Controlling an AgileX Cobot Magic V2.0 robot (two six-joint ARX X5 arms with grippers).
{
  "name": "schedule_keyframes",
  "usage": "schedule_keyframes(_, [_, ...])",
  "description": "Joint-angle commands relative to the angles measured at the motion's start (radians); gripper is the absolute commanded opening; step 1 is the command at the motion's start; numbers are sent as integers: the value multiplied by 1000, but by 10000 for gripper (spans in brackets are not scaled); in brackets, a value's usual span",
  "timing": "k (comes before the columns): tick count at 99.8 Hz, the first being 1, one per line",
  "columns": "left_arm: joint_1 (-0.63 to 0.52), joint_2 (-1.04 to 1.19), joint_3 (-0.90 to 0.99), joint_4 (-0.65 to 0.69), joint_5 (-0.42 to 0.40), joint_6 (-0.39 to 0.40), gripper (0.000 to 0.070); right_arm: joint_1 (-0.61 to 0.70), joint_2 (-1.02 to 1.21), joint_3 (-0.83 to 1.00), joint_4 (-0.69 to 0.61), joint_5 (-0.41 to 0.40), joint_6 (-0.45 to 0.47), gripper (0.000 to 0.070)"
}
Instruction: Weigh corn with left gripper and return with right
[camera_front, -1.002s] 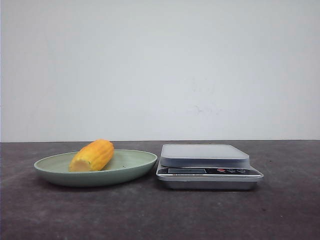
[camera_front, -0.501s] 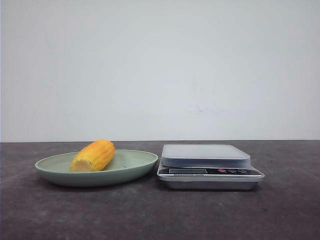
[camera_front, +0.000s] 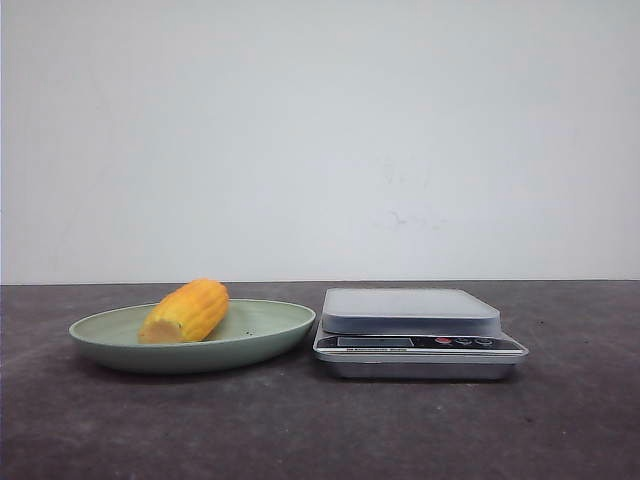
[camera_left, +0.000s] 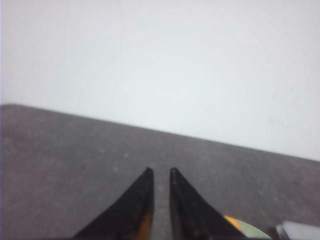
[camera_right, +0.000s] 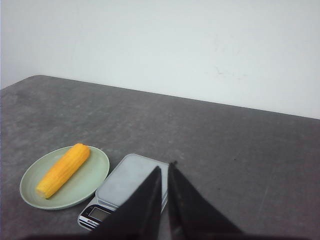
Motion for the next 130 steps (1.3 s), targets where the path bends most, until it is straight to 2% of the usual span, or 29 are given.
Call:
schedule_keyframes(1, [35, -34, -80, 78, 61, 20, 15, 11, 2, 14, 10, 1, -3, 12])
schedule_keyframes(10, [70, -59, -171, 145, 111, -2, 15, 11, 2, 14, 10, 2, -3, 12])
schedule_keyframes(61, [92, -58, -406, 295, 122, 1, 15, 11, 2, 14, 13, 1, -3, 12])
schedule_keyframes(87, [105, -58, -434, 234, 149, 16, 15, 11, 2, 14, 13, 1, -3, 12])
schedule_keyframes(101, [105, -58, -434, 130, 148, 42, 15, 11, 2, 14, 13, 1, -3, 12])
schedule_keyframes(130, [112, -59, -433, 134, 152, 64, 15, 11, 2, 14, 14, 1, -3, 12])
